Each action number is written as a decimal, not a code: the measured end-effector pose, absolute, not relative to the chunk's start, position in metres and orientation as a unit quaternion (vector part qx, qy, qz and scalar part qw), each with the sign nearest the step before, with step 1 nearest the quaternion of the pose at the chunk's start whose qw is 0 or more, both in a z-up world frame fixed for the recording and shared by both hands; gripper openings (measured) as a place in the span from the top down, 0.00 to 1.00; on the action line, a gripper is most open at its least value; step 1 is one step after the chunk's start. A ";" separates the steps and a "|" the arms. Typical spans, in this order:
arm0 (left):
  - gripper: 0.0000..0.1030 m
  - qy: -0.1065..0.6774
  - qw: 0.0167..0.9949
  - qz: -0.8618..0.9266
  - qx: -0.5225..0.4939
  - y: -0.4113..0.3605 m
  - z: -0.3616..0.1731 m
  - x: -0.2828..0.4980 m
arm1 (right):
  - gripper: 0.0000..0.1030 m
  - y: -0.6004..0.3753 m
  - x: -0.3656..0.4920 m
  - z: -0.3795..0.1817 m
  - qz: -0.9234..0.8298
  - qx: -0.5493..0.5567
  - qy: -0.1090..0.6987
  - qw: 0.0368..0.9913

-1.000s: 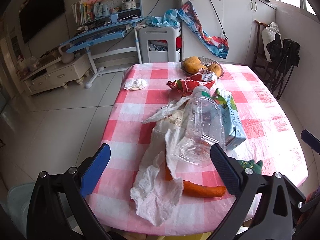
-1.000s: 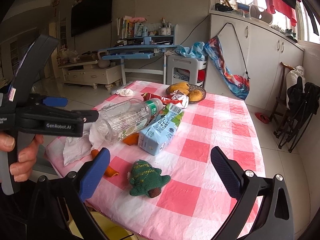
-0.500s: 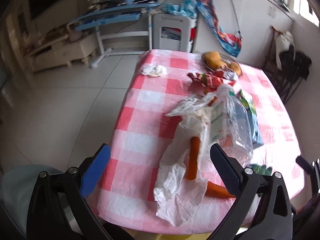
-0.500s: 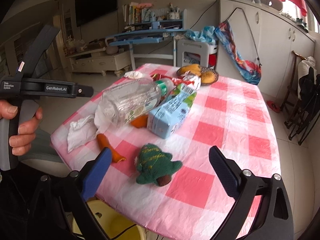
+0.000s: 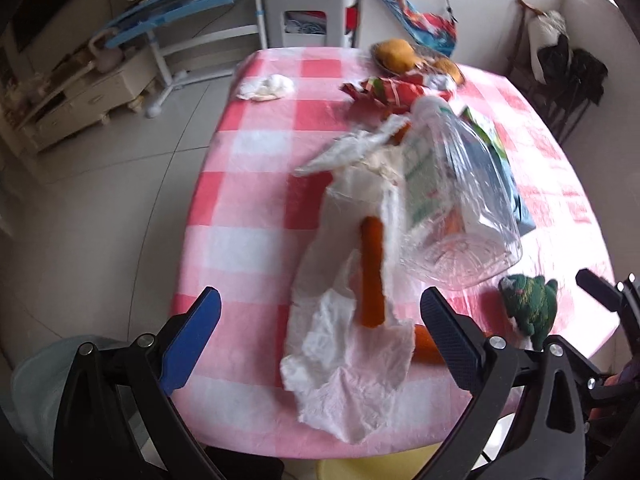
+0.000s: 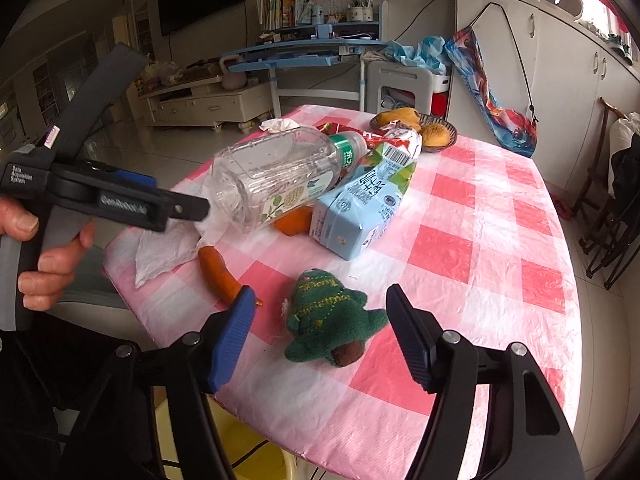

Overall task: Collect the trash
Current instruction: 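Close the left tool on the white tissue while the right tool grasps the green knitted tree, then carry the tissue and tree to the yellow bucket and open both tools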

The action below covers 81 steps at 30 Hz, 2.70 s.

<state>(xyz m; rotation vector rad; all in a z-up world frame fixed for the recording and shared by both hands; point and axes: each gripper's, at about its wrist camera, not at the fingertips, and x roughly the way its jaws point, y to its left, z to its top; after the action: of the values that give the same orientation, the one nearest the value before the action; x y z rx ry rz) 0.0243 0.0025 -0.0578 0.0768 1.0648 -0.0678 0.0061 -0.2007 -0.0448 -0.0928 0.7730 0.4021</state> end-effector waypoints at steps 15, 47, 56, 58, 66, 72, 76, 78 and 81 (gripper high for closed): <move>0.85 0.506 0.862 -0.025 0.020 0.002 -0.065 0.039 | 0.64 -0.201 0.014 -0.056 0.197 -0.034 0.399 0.895; 0.85 0.387 0.919 -0.050 -0.047 0.013 -0.002 0.005 | 0.76 -0.193 0.007 -0.067 0.212 -0.075 0.410 0.884; 0.85 0.374 0.924 -0.061 -0.046 0.015 0.004 -0.002 | 0.86 -0.207 -0.006 -0.029 0.322 -0.019 0.396 0.860; 0.85 0.370 0.926 -0.065 -0.038 0.012 0.005 -0.007 | 0.86 -0.197 -0.014 -0.028 0.365 -0.041 0.405 0.837; 0.85 0.379 0.924 -0.057 -0.011 0.009 0.002 -0.035 | 0.82 -0.144 -0.049 -0.057 0.464 -0.144 0.457 0.746; 0.85 0.414 0.909 -0.056 -0.004 0.008 -0.017 -0.067 | 0.53 -0.162 -0.030 -0.027 0.433 -0.093 0.412 0.796; 0.85 0.438 0.896 -0.074 0.005 -0.003 -0.031 -0.091 | 0.49 -0.173 -0.029 -0.012 0.406 -0.077 0.388 0.824; 0.85 0.459 0.884 -0.085 0.015 -0.013 -0.043 -0.107 | 0.46 -0.176 -0.028 -0.007 0.397 -0.075 0.379 0.832; 0.85 0.491 0.865 -0.098 0.040 -0.027 -0.065 -0.136 | 0.39 -0.182 -0.028 -0.001 0.384 -0.079 0.368 0.843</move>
<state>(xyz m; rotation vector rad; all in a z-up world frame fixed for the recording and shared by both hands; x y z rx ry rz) -0.1362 -0.0271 -0.0649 0.0844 1.0283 -0.2045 -0.0280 -0.1823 -0.0013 -0.1668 0.7779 0.8108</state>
